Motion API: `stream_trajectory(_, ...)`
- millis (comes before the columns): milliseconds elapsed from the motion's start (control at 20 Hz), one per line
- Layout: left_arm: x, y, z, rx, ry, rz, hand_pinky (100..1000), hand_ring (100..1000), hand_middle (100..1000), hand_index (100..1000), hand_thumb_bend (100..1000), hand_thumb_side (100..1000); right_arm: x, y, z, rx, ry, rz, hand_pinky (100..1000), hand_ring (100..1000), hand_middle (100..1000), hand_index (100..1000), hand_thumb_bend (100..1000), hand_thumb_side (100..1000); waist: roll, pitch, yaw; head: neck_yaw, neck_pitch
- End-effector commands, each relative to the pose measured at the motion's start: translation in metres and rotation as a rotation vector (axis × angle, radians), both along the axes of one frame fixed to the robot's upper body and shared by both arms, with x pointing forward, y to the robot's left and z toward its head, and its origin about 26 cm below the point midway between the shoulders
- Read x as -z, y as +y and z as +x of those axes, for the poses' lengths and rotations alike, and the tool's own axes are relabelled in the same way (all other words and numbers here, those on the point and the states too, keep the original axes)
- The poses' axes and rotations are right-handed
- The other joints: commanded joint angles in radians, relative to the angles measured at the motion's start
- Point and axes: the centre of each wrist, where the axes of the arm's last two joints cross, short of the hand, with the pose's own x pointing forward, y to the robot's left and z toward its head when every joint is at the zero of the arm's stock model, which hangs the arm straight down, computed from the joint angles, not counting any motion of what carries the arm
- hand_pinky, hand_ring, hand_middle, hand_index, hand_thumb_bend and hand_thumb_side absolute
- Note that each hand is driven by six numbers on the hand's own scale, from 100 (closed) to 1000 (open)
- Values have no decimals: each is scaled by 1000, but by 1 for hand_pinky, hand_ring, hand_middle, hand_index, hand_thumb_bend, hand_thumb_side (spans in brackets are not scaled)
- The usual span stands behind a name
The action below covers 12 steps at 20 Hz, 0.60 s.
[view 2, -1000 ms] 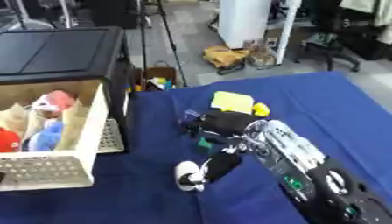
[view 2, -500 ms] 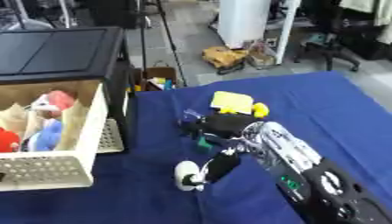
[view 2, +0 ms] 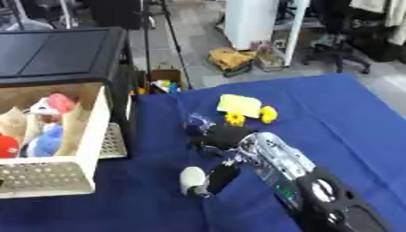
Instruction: Pick up objects from table and place into drawer.
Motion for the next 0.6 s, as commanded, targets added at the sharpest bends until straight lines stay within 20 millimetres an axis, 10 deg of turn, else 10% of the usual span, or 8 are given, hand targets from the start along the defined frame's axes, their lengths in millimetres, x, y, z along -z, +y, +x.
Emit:
stream_trajectory(50,-6,-1,0,256,-320,-157,794,886,826,939,494,1000,-7,2,4,-1,-27,-1,741,891,745,948,593,669,2,-12,2,-1,-5)
stream_trajectory(600,-4,-3,0,257,-317,-157,794,886,826,939,495,1000,8,6,11,23,-4,-11,735,887,724,925,553,654,3,-9,2,-3,-7)
